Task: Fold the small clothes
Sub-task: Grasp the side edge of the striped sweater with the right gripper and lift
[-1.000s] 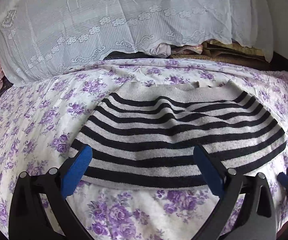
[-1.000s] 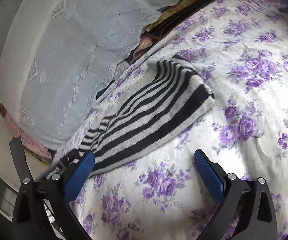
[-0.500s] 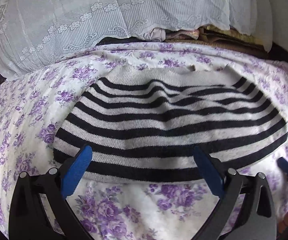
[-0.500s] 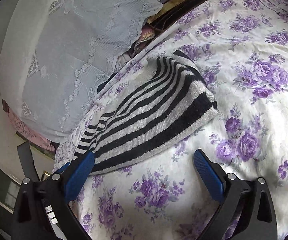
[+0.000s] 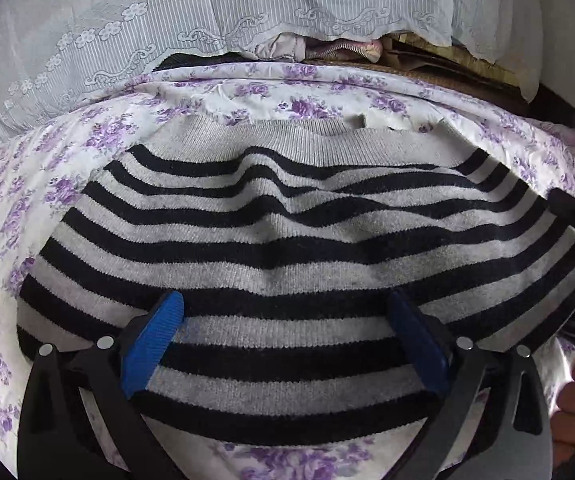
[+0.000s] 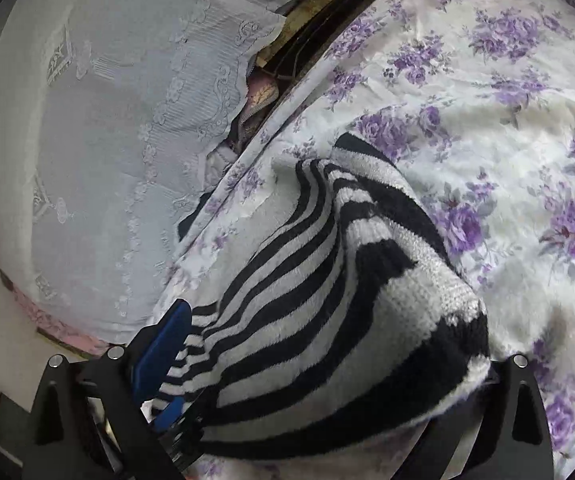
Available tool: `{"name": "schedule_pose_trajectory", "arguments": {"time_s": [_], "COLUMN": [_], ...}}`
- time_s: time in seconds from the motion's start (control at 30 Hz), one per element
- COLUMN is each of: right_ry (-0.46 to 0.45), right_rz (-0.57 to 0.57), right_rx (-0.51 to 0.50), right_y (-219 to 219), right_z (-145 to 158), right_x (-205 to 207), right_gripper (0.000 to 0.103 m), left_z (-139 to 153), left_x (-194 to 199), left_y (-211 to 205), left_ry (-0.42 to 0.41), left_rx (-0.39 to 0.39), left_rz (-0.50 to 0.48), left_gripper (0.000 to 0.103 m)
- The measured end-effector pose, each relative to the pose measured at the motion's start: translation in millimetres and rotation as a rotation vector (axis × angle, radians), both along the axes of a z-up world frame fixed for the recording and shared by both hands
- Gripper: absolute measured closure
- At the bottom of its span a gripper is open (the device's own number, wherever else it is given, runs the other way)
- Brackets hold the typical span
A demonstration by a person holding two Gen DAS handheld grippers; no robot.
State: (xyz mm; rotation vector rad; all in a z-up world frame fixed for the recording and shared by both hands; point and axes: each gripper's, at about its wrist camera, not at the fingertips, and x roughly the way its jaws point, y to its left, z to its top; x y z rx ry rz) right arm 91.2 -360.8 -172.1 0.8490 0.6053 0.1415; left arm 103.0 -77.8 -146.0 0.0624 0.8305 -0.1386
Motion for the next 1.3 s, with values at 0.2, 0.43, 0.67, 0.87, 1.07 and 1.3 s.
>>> {"name": "schedule_pose_trajectory", "arguments": {"time_s": [0.2, 0.43, 0.67, 0.87, 1.07, 1.3], "right_ry": [-0.008, -0.002, -0.008, -0.003, 0.016, 0.017], "right_rz": [-0.066, -0.116, -0.072, -0.019, -0.076, -0.075], "right_rx": [-0.126, -0.031, -0.036, -0.09, 0.032, 0.053], "right_y": [10.3, -12.0, -9.9, -1.4, -21.2, -22.5], "right_z": [2.4, -10.3, -10.7, -5.3, -17.9, -19.4], "right_x": [25.4, 15.9, 26.1, 29.9, 22.7, 21.7], "right_gripper": [0.009, 0.057, 0.043, 0.043, 0.078, 0.081], "left_z": [16.3, -2.0, -1.6, -1.8, -2.0, -2.3], "left_x": [3.0, 33.7, 28.0, 26.3, 25.6, 26.2], "left_y": [5.3, 11.3, 7.4, 7.3, 8.2, 8.1], "left_ry": [-0.105, -0.005, -0.033, -0.035, -0.03, -0.028], "left_rx": [0.083, 0.07, 0.104, 0.106, 0.097, 0.095], "left_rz": [0.065, 0.079, 0.082, 0.08, 0.08, 0.08], "left_gripper": [0.004, 0.004, 0.004, 0.004, 0.004, 0.004]}}
